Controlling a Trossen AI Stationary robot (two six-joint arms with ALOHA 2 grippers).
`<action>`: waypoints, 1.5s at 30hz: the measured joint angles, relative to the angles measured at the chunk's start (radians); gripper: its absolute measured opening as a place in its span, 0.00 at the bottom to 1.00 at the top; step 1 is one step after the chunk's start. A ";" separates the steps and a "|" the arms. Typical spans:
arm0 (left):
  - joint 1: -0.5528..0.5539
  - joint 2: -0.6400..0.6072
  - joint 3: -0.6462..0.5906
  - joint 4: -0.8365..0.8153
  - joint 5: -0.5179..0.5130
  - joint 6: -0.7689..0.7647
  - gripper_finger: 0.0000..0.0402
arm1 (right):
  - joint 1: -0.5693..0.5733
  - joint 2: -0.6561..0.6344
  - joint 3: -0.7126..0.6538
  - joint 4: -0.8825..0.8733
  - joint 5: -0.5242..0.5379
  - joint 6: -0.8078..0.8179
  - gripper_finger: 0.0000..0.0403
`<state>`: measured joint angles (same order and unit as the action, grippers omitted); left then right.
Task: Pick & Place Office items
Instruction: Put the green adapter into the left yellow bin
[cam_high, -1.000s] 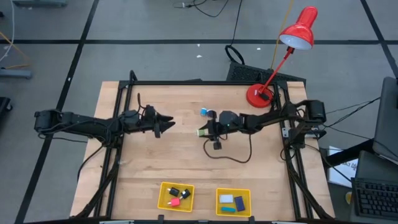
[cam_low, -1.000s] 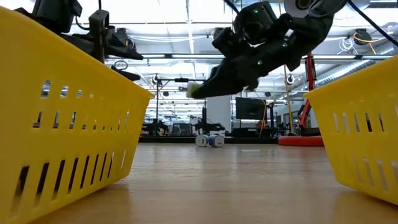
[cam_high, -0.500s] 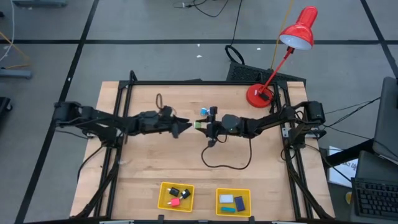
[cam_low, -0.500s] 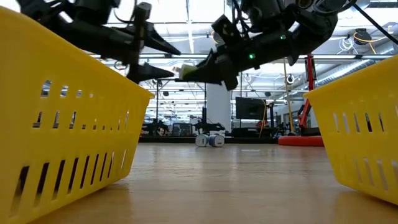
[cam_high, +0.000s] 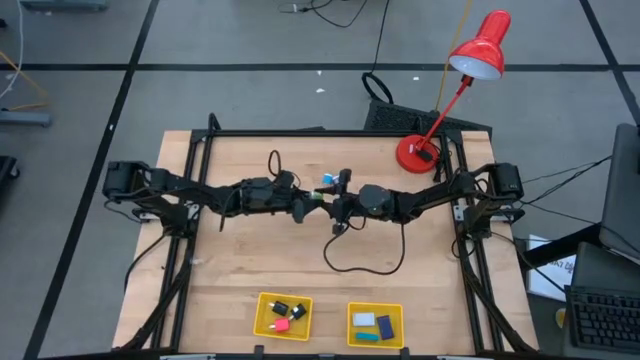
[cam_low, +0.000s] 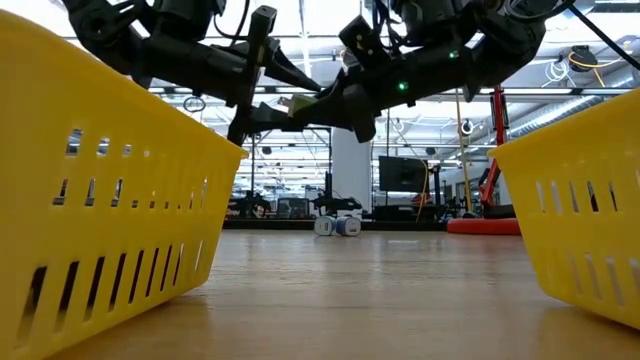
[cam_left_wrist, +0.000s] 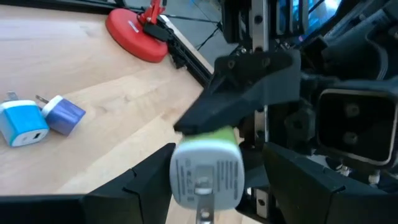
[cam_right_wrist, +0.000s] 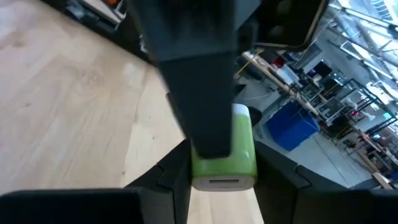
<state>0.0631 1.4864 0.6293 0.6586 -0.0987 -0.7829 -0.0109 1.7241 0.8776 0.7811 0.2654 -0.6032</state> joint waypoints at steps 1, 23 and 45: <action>0.001 0.000 0.000 0.001 0.000 -0.001 0.60 | 0.000 0.000 0.000 -0.007 0.000 0.001 0.30; 0.014 -0.017 -0.002 -0.024 0.089 0.132 0.33 | 0.006 -0.015 -0.002 -0.089 0.019 0.265 0.54; -0.398 -0.328 0.158 -1.008 0.018 0.501 0.33 | -0.129 -0.437 -0.385 -0.079 0.018 0.537 0.53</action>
<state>-0.3346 1.1581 0.7877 -0.3492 -0.0812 -0.2819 -0.1399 1.2870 0.4928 0.7026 0.2833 -0.0667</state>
